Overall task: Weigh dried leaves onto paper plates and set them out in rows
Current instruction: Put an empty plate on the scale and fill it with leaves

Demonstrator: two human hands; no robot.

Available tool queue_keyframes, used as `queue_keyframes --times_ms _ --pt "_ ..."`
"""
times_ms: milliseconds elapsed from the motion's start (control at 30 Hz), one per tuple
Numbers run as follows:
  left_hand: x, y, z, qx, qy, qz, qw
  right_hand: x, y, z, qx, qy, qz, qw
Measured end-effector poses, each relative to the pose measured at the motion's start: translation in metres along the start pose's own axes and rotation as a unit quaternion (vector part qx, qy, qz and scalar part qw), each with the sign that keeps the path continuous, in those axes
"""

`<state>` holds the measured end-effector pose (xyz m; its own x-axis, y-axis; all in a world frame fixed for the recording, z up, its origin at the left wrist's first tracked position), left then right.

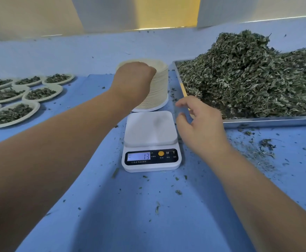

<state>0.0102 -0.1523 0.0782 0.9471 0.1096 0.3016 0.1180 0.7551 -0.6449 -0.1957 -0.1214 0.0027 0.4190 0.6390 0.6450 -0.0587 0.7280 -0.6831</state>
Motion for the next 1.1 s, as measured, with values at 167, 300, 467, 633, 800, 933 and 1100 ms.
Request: queue_keyframes --times_ms 167,300,467,633,800,933,1100 --pt "0.002 -0.005 0.003 0.015 -0.037 -0.022 0.999 -0.002 0.001 -0.001 0.017 -0.002 -0.001 1.000" --pt "0.002 -0.009 0.010 0.027 -0.052 -0.037 0.998 -0.004 0.001 -0.003 0.035 -0.022 -0.015 0.999" --pt "0.005 -0.010 0.013 0.034 -0.076 -0.053 0.995 -0.006 0.002 -0.002 0.047 -0.034 -0.029 0.998" --pt "0.008 -0.010 0.016 0.038 -0.079 -0.065 0.994 -0.009 0.001 -0.003 0.044 -0.042 -0.036 0.998" --pt "0.010 -0.008 0.017 0.041 -0.065 -0.067 0.995 -0.011 0.001 -0.004 0.042 -0.049 -0.035 0.997" --pt "0.010 -0.009 0.021 0.047 -0.061 -0.072 0.994 -0.012 0.001 -0.004 0.032 -0.047 -0.042 0.997" --pt "0.009 -0.012 0.022 0.055 -0.068 -0.075 0.993 -0.011 0.001 -0.004 0.031 -0.049 -0.048 0.997"
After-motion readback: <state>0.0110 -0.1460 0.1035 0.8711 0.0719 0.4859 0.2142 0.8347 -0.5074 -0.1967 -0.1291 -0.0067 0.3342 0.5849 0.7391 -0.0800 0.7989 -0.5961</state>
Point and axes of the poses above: each hand's wrist, its own y-axis away from the middle knuckle, its own z-axis out of the back of the hand, x = y × z, the point moved 1 cm from there along -y, towards the middle knuckle, and after that the axes turned 14 degrees about -x, right-handed, at the moved point
